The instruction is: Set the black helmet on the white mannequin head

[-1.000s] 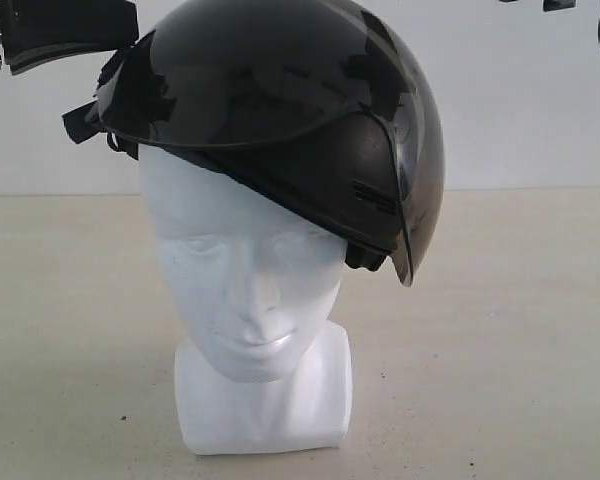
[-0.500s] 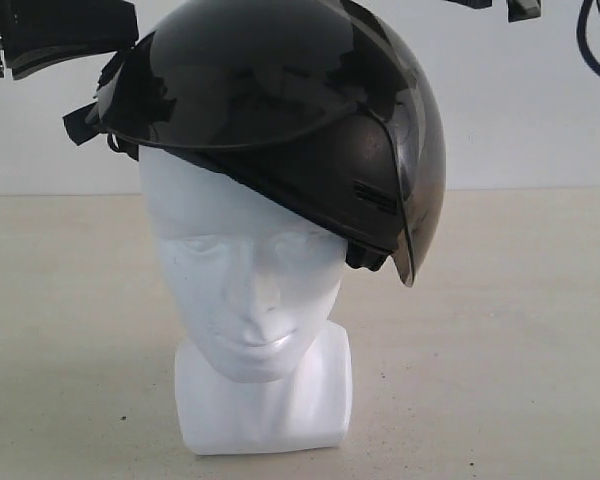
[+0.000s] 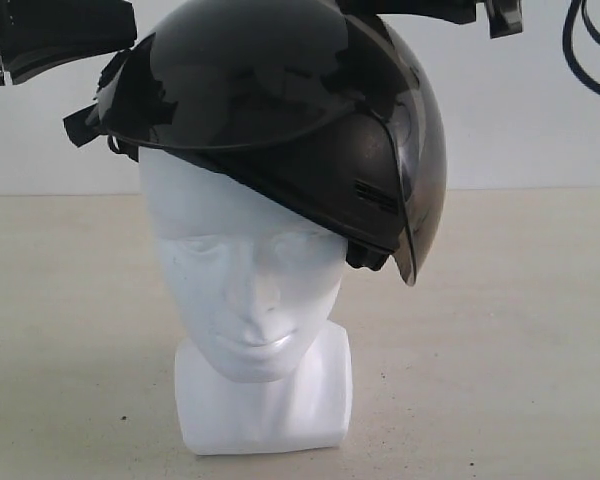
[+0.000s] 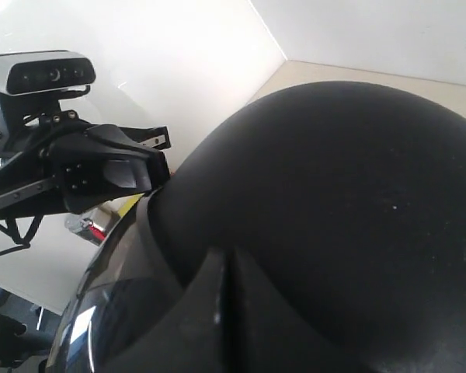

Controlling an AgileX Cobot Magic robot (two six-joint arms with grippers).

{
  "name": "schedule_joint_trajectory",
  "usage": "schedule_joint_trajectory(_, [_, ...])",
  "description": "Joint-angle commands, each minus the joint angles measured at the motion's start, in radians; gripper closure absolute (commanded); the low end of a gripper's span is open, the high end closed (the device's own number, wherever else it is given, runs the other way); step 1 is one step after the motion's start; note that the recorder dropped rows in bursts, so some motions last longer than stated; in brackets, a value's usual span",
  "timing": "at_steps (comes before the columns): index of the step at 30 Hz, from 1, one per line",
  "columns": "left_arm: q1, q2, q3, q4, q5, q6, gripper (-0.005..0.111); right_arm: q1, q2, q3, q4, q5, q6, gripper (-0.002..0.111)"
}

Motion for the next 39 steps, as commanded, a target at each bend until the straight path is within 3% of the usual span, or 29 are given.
schedule_joint_trajectory(1, [-0.009,-0.019,0.022,0.096,-0.095,-0.009,0.102,0.002,-0.002,-0.007,0.0,0.039,0.011,0.108])
schedule_joint_trajectory(10, [-0.009,-0.038,0.045,0.096,-0.084,-0.009,0.102,0.002,-0.002,-0.007,0.017,0.067,0.025,0.108])
schedule_joint_trajectory(14, [-0.009,-0.038,0.056,0.096,-0.02,-0.005,0.102,0.002,-0.002,-0.007,0.017,0.068,0.025,0.108])
schedule_joint_trajectory(23, [-0.009,-0.032,-0.081,0.096,0.066,-0.009,0.102,0.002,-0.002,-0.007,0.015,0.066,0.009,0.108])
schedule_joint_trajectory(39, [-0.009,0.055,-0.112,0.096,-0.05,-0.012,0.102,0.002,-0.002,-0.007,0.013,0.073,0.004,0.108])
